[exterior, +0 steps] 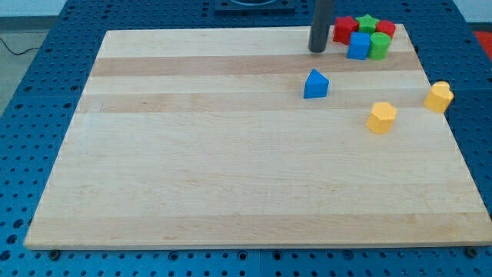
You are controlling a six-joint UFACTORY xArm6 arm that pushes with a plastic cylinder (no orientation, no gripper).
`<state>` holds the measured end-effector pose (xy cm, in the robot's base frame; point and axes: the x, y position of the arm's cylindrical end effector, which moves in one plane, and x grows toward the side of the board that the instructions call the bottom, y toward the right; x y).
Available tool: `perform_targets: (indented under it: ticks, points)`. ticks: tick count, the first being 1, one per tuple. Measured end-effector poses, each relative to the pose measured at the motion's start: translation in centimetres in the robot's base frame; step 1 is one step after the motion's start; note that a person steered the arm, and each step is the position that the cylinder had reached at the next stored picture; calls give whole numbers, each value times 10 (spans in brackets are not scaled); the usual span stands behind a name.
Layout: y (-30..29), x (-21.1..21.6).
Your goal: Push the blue triangle towards the blue cube
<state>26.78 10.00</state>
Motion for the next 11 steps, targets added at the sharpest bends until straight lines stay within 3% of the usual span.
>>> perform_targets:
  ticks: [3,4,5,7,8,9,10,11]
  points:
    - [-91,121]
    - [-58,148]
    - [-13,143]
    - [24,75]
    - [28,84]
    - [-6,119]
    - [-49,127]
    - [-45,115]
